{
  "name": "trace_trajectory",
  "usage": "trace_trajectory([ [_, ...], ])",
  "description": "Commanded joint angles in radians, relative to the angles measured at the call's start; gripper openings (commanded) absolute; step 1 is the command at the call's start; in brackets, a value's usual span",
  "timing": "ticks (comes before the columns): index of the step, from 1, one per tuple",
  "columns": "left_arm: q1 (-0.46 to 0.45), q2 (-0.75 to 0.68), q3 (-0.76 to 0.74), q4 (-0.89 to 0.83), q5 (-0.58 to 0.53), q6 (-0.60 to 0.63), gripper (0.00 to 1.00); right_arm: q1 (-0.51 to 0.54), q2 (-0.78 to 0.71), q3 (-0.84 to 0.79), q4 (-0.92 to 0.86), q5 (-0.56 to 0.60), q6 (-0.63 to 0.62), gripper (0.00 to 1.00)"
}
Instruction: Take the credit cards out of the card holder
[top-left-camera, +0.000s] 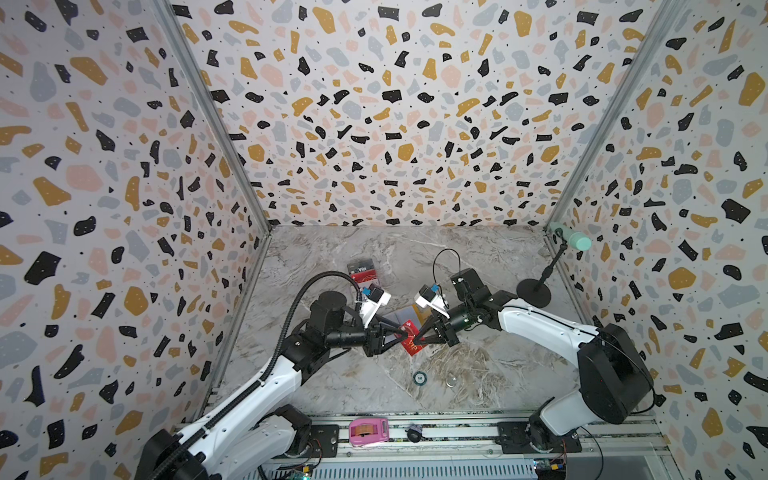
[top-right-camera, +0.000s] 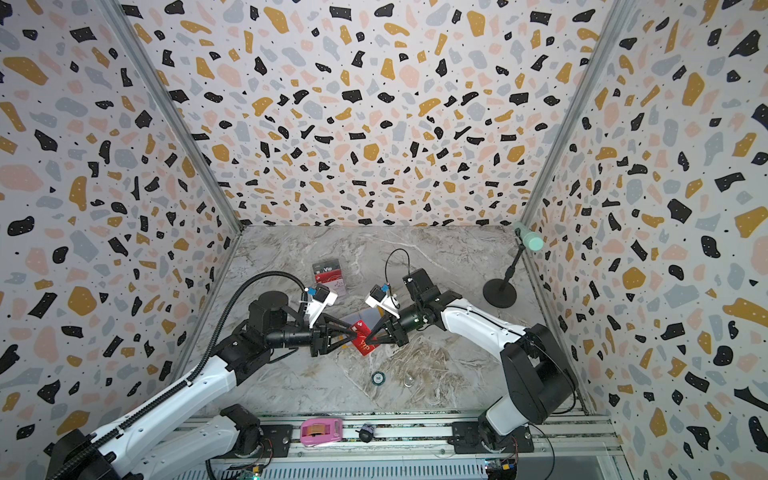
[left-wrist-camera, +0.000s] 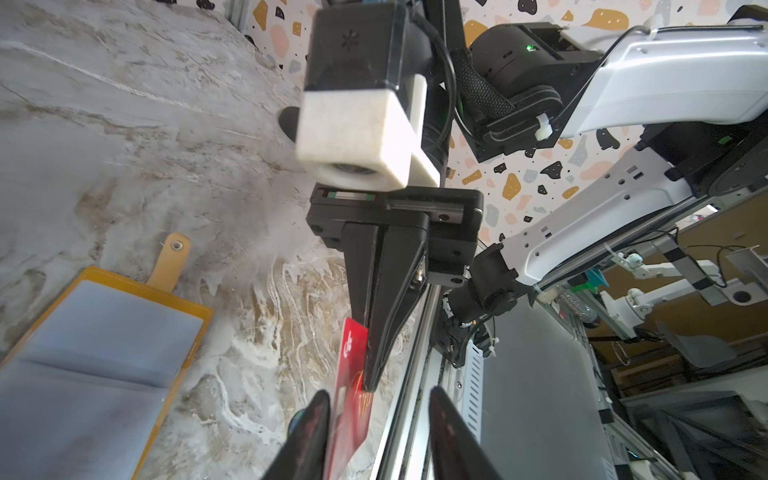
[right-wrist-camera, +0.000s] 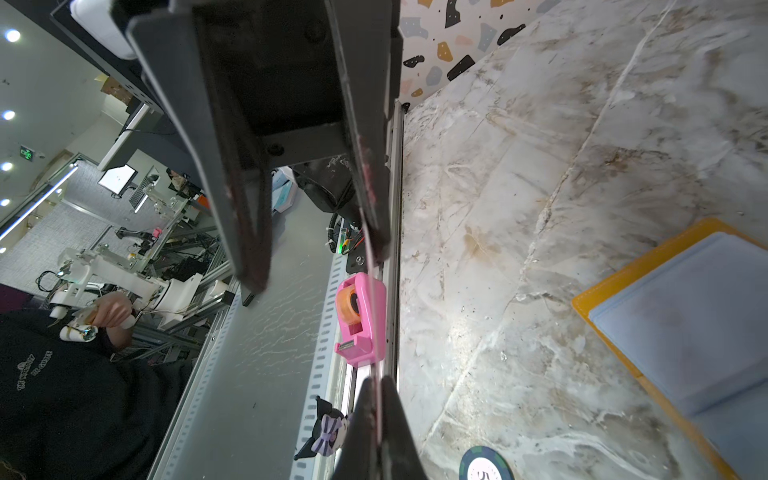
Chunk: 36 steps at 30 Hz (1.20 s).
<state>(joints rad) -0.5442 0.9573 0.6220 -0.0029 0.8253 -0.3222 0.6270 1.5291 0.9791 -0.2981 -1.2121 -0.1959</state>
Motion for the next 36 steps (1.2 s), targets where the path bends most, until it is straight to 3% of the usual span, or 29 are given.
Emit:
trace_trajectory([
  [1,0.004,0.009,0.029,-0.014,0.070,0.031,0.32,0.007,0.003,0.042,-0.041,-0.010,-0.036,0.00],
  [8,0.004,0.019,0.028,-0.025,0.079,0.048,0.24,0.007,0.012,0.054,-0.043,-0.002,-0.036,0.00],
  [19,0.004,0.012,0.027,-0.002,0.042,0.018,0.01,0.007,0.024,0.057,-0.041,0.033,-0.031,0.00],
  [22,0.004,0.010,0.014,0.023,0.007,-0.001,0.00,0.004,0.008,0.045,-0.013,0.058,-0.005,0.10],
  [29,0.006,-0.034,-0.046,0.174,-0.111,-0.126,0.00,-0.050,-0.108,-0.077,0.230,0.080,0.170,0.54],
  [32,0.006,-0.066,-0.084,0.246,-0.177,-0.190,0.00,-0.066,-0.195,-0.180,0.454,0.117,0.319,0.66],
  [36,0.006,-0.096,-0.132,0.400,-0.220,-0.266,0.00,-0.066,-0.281,-0.353,0.896,0.210,0.617,0.77],
])
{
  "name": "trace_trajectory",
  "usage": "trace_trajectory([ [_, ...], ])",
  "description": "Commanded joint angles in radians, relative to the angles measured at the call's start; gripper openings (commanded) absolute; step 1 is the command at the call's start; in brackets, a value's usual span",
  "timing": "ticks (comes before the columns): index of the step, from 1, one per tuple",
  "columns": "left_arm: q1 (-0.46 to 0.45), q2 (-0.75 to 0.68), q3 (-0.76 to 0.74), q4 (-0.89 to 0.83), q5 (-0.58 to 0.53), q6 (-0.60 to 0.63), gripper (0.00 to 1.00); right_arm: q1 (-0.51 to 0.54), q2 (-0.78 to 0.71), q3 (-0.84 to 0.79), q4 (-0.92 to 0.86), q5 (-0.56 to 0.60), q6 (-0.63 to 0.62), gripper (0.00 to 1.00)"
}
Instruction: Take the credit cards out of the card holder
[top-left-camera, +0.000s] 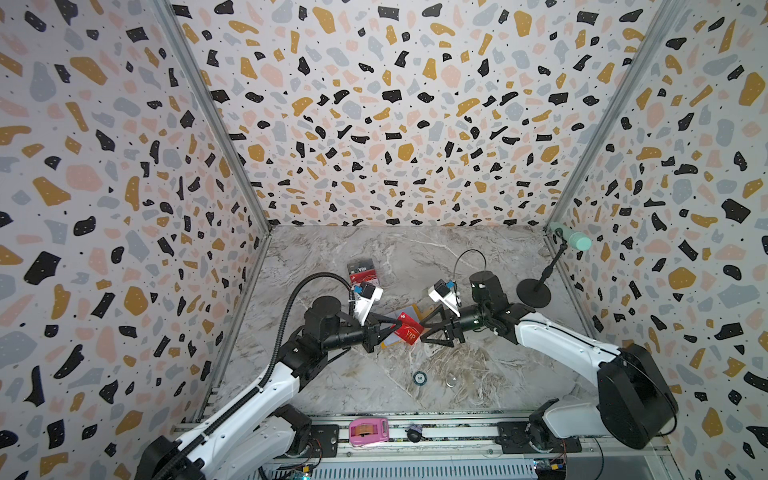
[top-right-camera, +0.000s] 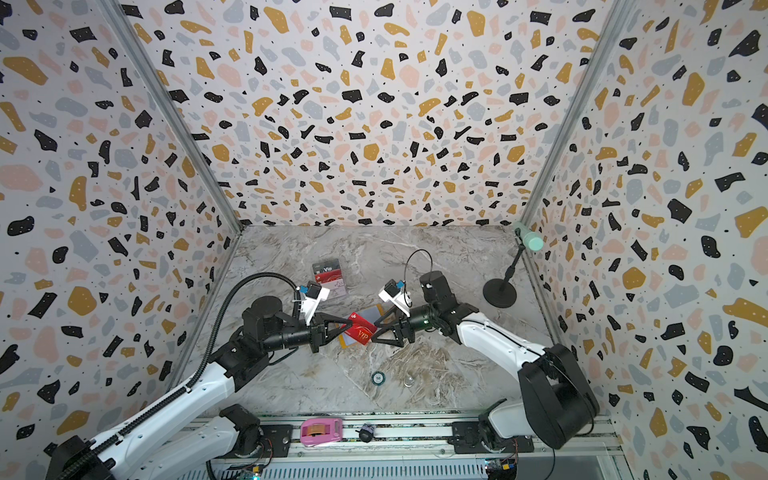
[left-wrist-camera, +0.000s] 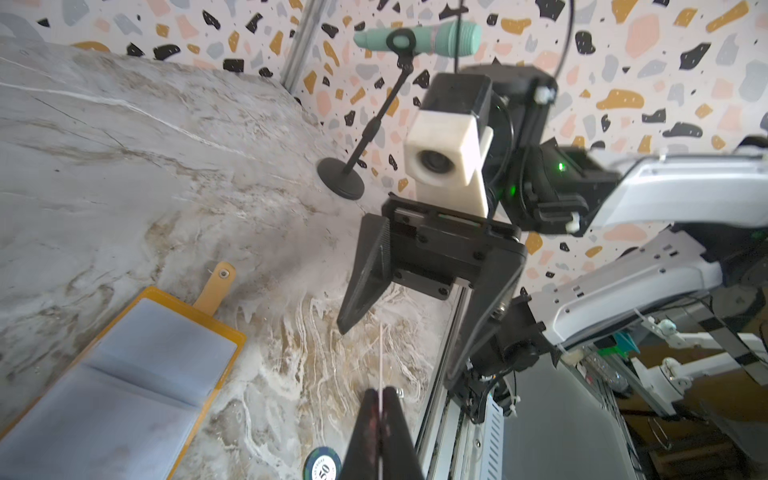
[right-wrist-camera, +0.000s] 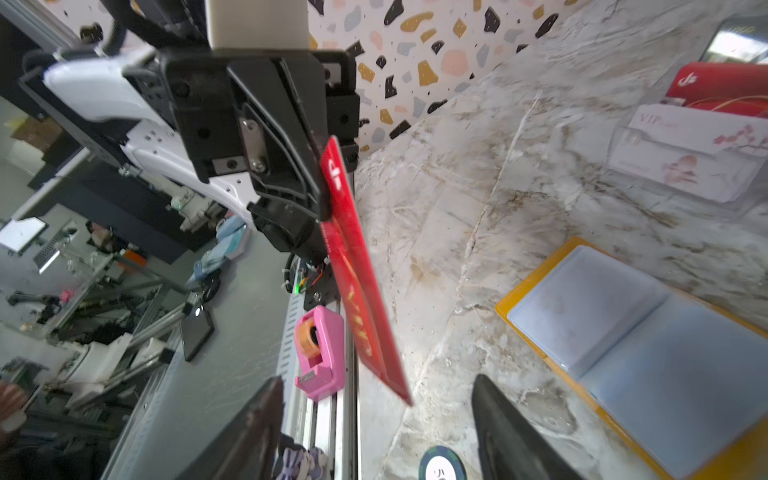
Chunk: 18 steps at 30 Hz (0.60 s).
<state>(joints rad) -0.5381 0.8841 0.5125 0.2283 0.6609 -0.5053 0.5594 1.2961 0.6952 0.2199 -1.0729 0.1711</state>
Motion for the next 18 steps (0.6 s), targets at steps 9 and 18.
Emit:
trace_trajectory([
  [9,0.000,-0.055,-0.107,0.423,-0.127,-0.217,0.00,0.047,-0.009,-0.207,0.917,0.227,0.607,0.75],
  [18,-0.001,-0.085,-0.177,0.583,-0.175,-0.286,0.00,0.093,0.070,-0.180,1.088,0.282,0.724,0.55],
])
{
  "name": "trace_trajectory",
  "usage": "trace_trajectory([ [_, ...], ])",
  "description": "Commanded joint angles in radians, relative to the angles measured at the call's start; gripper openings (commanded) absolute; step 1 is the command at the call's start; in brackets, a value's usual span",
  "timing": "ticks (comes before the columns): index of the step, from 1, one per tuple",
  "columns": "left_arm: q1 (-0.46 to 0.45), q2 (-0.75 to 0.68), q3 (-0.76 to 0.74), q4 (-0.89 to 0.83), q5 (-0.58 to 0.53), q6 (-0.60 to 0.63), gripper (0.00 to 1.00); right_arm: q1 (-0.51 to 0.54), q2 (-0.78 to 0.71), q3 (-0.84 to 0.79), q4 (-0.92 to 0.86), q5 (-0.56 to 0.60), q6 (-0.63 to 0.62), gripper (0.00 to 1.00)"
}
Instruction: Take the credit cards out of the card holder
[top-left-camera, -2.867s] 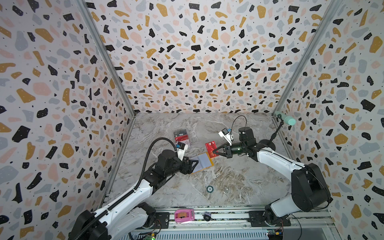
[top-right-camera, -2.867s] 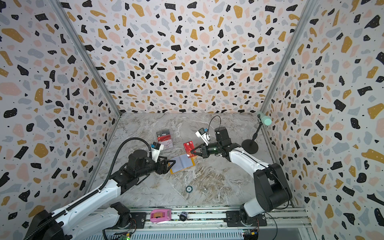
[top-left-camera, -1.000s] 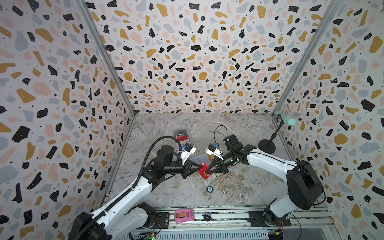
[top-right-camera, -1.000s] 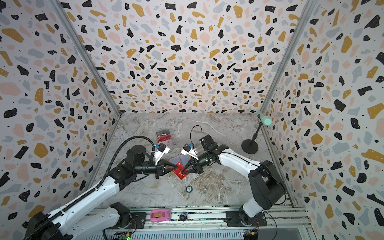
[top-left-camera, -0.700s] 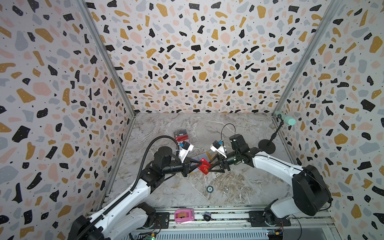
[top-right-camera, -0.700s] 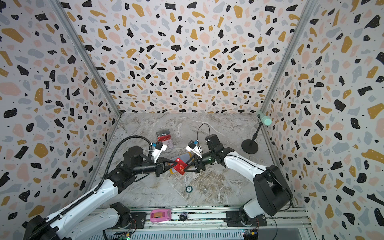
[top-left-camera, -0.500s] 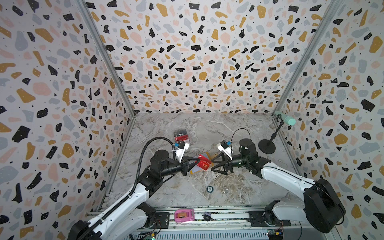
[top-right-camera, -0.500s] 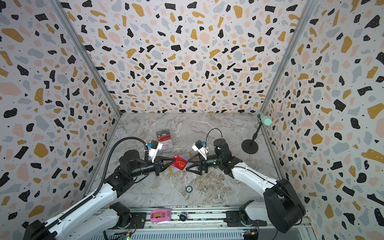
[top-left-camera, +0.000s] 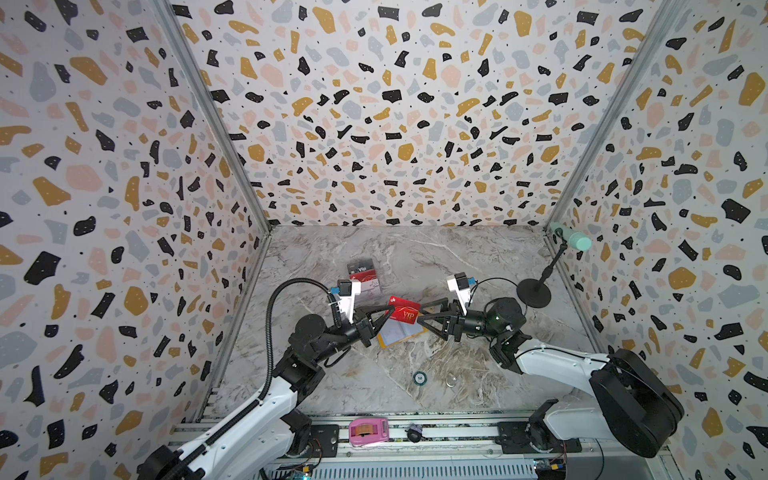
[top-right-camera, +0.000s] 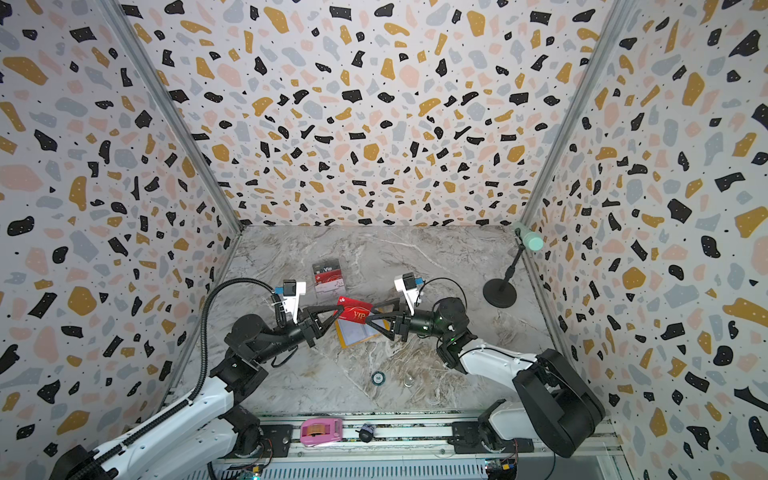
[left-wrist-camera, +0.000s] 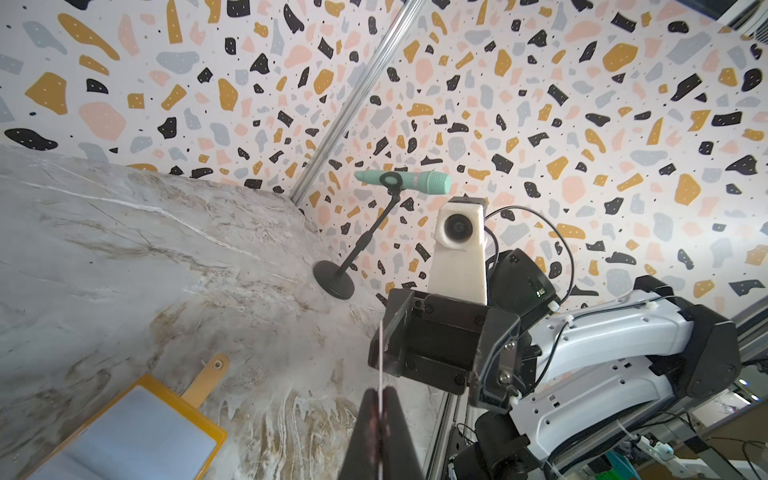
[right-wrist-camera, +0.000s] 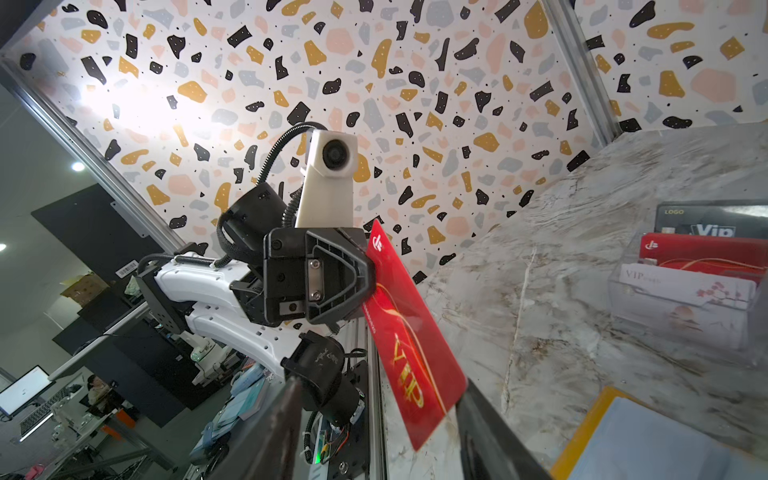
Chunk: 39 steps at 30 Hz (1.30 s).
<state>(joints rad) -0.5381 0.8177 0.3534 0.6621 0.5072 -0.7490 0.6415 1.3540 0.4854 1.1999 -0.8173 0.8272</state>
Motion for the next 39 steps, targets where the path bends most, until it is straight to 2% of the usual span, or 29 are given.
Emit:
trace_trajectory([
  [1,-0.001,-0.020,-0.024,0.172,-0.019,-0.052,0.00,0.014,0.019,0.033,0.112,0.026,0.071,0.54],
  [14,-0.001,-0.004,-0.045,0.237,-0.026,-0.082,0.00,0.057,0.099,0.048,0.272,0.033,0.143,0.29],
  [23,0.000,0.014,-0.044,0.238,-0.025,-0.082,0.00,0.063,0.112,0.051,0.303,0.036,0.148,0.17],
  [29,0.000,0.015,-0.030,0.207,-0.022,-0.064,0.01,0.062,0.121,0.050,0.317,0.038,0.155,0.03],
  [34,0.003,0.000,0.004,0.081,-0.013,0.013,0.17,0.053,0.121,0.050,0.310,0.035,0.147,0.00],
  [37,0.010,-0.013,0.030,-0.010,-0.004,0.059,0.29,0.027,0.105,0.042,0.275,0.013,0.134,0.00],
  [39,0.017,-0.027,0.056,-0.107,-0.011,0.106,0.41,-0.005,0.082,0.042,0.224,-0.027,0.102,0.00],
])
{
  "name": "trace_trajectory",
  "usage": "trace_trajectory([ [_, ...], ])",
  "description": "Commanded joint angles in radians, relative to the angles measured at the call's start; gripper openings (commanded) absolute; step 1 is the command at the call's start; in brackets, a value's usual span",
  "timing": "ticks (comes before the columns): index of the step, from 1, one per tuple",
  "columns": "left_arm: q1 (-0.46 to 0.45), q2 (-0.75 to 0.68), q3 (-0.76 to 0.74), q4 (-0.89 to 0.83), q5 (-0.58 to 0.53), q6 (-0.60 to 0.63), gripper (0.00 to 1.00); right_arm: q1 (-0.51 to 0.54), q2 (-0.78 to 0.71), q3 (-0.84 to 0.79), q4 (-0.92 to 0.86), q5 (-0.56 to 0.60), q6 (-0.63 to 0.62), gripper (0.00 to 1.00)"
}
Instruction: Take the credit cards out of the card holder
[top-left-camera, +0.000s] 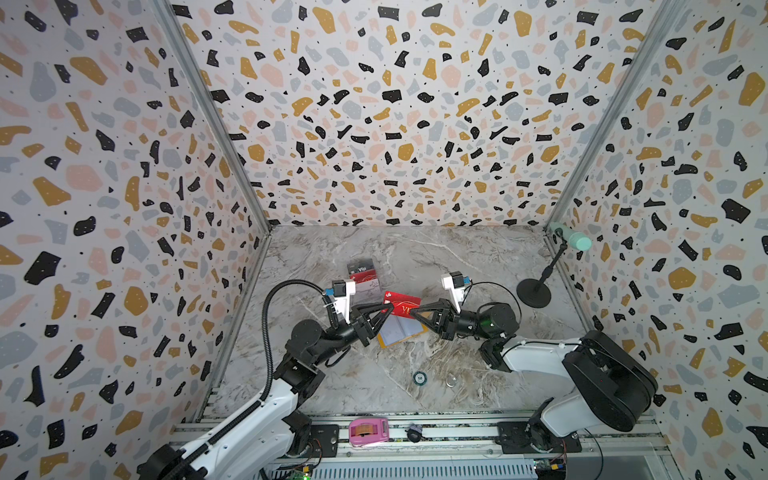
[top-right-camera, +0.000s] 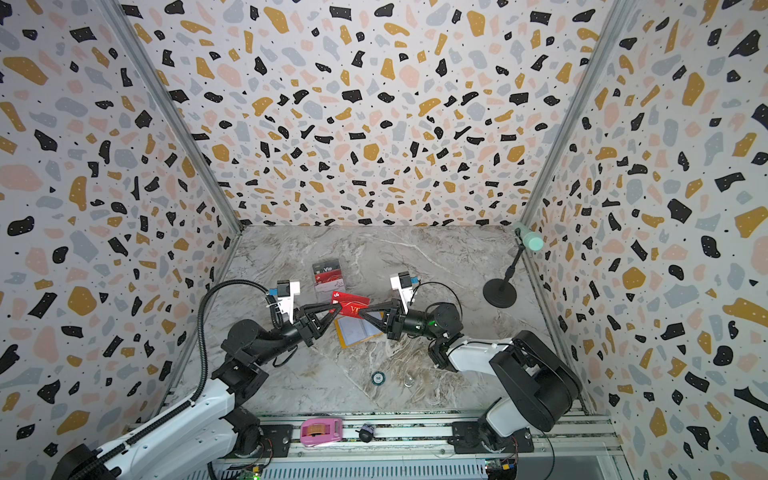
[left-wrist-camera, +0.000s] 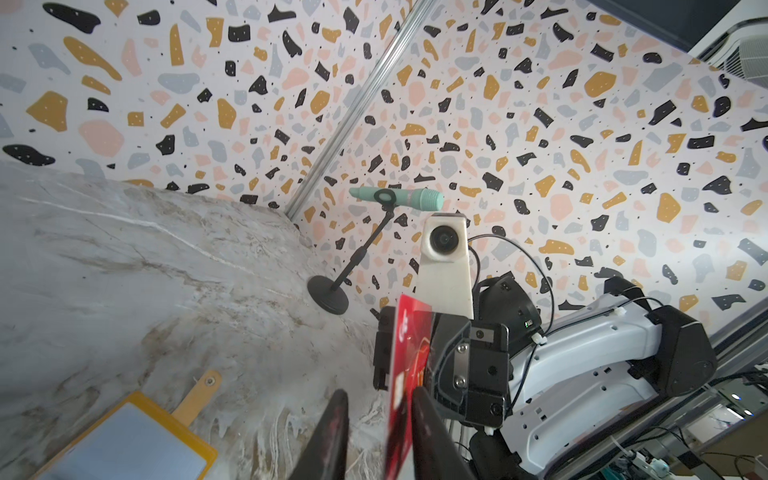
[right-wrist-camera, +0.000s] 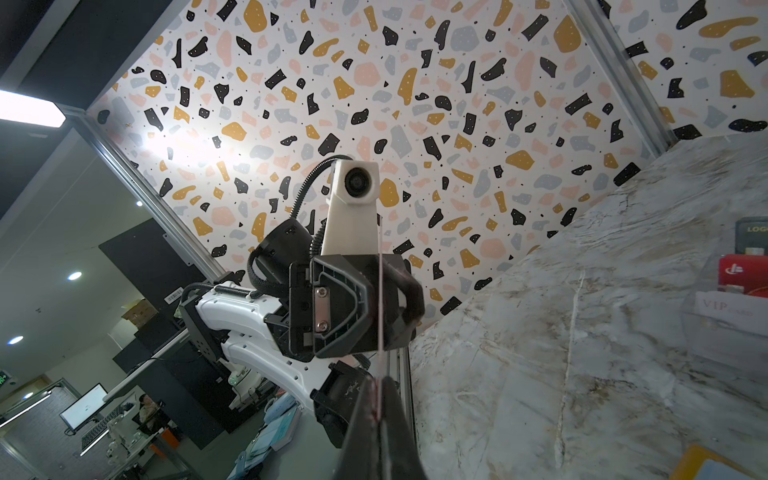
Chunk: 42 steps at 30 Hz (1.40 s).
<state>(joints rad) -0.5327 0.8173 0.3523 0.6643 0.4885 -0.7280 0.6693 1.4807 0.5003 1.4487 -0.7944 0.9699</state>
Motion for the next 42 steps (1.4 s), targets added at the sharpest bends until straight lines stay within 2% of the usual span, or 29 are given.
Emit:
trace_trajectory([
  [1,0.014,-0.032,0.070,-0.154,0.002,0.111,0.48,-0.048,-0.057,0.031,-0.061,-0.078,-0.065,0.00],
  [3,0.023,-0.041,0.098,-0.257,-0.005,0.171,0.57,-0.088,-0.087,0.052,-0.211,-0.135,-0.134,0.00],
  [6,0.034,-0.041,0.140,-0.376,0.007,0.242,0.63,-0.129,-0.145,0.083,-0.418,-0.176,-0.260,0.00],
  [11,0.039,-0.010,0.232,-0.598,0.042,0.376,0.65,-0.151,-0.228,0.191,-0.916,-0.145,-0.591,0.00],
  [14,0.039,0.029,0.295,-0.700,0.098,0.456,0.65,-0.148,-0.237,0.262,-1.159,-0.202,-0.773,0.00],
  [20,0.039,0.111,0.438,-0.907,0.193,0.621,0.65,-0.128,-0.233,0.370,-1.502,-0.183,-0.987,0.00],
  [25,0.039,0.170,0.516,-1.036,0.208,0.726,0.62,-0.081,-0.209,0.428,-1.690,-0.147,-1.101,0.00],
  [30,0.039,0.219,0.546,-1.095,0.257,0.774,0.58,-0.031,-0.161,0.483,-1.781,-0.133,-1.167,0.00],
  [37,0.038,0.264,0.562,-1.179,0.352,0.856,0.44,0.019,-0.085,0.553,-1.843,-0.155,-1.238,0.00],
  [42,0.038,0.260,0.560,-1.195,0.365,0.870,0.38,0.026,-0.028,0.620,-1.927,-0.160,-1.303,0.00],
])
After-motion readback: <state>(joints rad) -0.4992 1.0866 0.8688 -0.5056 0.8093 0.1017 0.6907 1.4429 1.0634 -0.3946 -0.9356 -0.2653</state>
